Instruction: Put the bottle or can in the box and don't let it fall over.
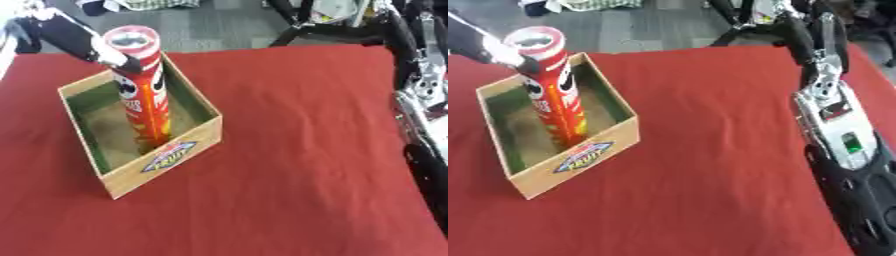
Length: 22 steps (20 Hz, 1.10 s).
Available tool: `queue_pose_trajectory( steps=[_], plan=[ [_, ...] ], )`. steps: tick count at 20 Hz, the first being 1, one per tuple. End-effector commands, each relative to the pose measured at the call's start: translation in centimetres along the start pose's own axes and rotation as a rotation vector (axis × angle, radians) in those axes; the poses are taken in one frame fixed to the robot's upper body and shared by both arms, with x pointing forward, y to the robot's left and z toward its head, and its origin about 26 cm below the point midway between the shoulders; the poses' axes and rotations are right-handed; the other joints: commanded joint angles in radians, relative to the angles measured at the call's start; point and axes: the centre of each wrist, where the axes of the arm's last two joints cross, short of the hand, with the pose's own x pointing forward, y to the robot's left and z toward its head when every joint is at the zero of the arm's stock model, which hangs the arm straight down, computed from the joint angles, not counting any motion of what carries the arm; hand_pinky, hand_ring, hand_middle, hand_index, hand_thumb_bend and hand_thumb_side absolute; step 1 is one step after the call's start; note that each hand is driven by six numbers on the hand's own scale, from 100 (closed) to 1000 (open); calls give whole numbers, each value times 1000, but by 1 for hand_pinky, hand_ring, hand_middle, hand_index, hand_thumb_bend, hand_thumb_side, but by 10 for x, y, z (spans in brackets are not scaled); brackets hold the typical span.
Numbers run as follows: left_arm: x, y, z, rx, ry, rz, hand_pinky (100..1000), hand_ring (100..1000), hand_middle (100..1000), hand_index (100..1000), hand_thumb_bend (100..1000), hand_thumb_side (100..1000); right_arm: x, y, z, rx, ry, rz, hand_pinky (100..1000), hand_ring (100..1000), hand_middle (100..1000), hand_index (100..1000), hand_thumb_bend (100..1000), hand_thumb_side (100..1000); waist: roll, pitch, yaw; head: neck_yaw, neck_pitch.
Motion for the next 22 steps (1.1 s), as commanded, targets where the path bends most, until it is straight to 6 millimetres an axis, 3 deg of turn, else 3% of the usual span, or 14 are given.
queue_pose_trajectory(
  steps=[1, 5, 8, 10, 18, 22],
  plan=[
    [-4, 33, 15, 154, 11, 43, 822, 699, 653, 673, 969, 297, 9, -6, -4, -16, -34, 7, 551, 721, 743, 717, 138, 585, -1, -28, 5, -3, 9],
    [-17, 52, 48, 354, 73, 165, 829, 706, 684, 662, 948, 326, 9, -9, -4, -25, -36, 17, 552, 721, 742, 717, 138, 584, 1, -33, 20, -12, 23],
    [-24, 59, 75, 433, 109, 228, 906, 734, 725, 680, 930, 360, 8, -11, -4, -34, -35, 23, 552, 721, 743, 717, 141, 580, 2, -37, 31, -17, 30],
    [-27, 62, 90, 487, 157, 240, 908, 737, 737, 700, 939, 356, 7, -13, -4, -41, -37, 26, 553, 722, 744, 718, 147, 575, 2, -40, 38, -17, 32],
    [-36, 53, 140, 642, 230, 321, 843, 719, 733, 705, 942, 364, 9, -15, -4, -60, -46, 21, 555, 730, 753, 727, 159, 573, -3, -42, 50, -9, 41],
    [-41, 49, 147, 662, 233, 356, 840, 720, 733, 705, 942, 364, 9, -15, -4, -63, -48, 20, 555, 731, 753, 727, 185, 572, -4, -41, 50, -10, 42]
  ],
)
